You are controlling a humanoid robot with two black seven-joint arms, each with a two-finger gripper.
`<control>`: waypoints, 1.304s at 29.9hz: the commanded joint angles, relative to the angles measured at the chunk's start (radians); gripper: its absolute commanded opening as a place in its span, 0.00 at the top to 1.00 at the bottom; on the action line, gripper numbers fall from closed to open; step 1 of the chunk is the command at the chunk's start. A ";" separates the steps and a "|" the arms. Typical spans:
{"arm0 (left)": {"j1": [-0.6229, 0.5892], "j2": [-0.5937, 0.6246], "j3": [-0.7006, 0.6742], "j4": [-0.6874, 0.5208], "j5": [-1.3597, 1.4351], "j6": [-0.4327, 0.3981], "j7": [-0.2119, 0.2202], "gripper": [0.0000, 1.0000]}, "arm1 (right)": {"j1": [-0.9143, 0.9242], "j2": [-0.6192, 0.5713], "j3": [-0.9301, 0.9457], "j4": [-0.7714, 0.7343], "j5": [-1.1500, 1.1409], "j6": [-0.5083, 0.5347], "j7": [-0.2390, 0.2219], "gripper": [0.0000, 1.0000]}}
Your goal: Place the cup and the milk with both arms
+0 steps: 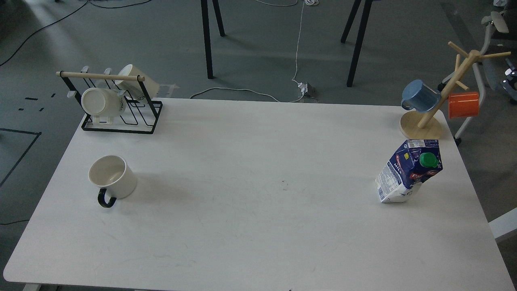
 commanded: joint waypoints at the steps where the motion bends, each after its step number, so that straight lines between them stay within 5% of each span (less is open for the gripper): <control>1: 0.040 0.009 -0.011 -0.151 0.096 0.000 0.001 0.00 | -0.001 0.000 0.000 -0.017 0.000 0.000 0.001 0.01; 8: 0.052 0.017 -0.073 -0.385 0.412 0.000 -0.001 0.00 | -0.001 0.002 0.000 -0.050 0.001 0.000 0.011 0.01; 18: 0.221 0.098 -0.204 -0.694 0.742 0.000 -0.004 0.00 | -0.004 0.006 -0.001 -0.064 0.000 0.000 0.013 0.01; 22: 0.279 0.114 -0.208 -0.740 0.865 0.000 -0.073 0.01 | -0.010 0.009 -0.001 -0.064 0.001 0.000 0.011 0.01; 27: 0.336 0.134 -0.205 -0.740 1.032 0.000 -0.246 0.01 | -0.014 0.008 -0.001 -0.073 0.001 0.000 0.013 0.01; 31: 0.411 0.164 -0.172 -0.769 1.162 0.000 -0.346 0.01 | -0.019 0.009 -0.001 -0.084 0.001 0.000 0.013 0.01; 39: 0.459 0.170 -0.031 -0.740 1.483 0.000 -0.346 0.00 | -0.025 0.011 -0.003 -0.080 0.001 0.000 0.013 0.01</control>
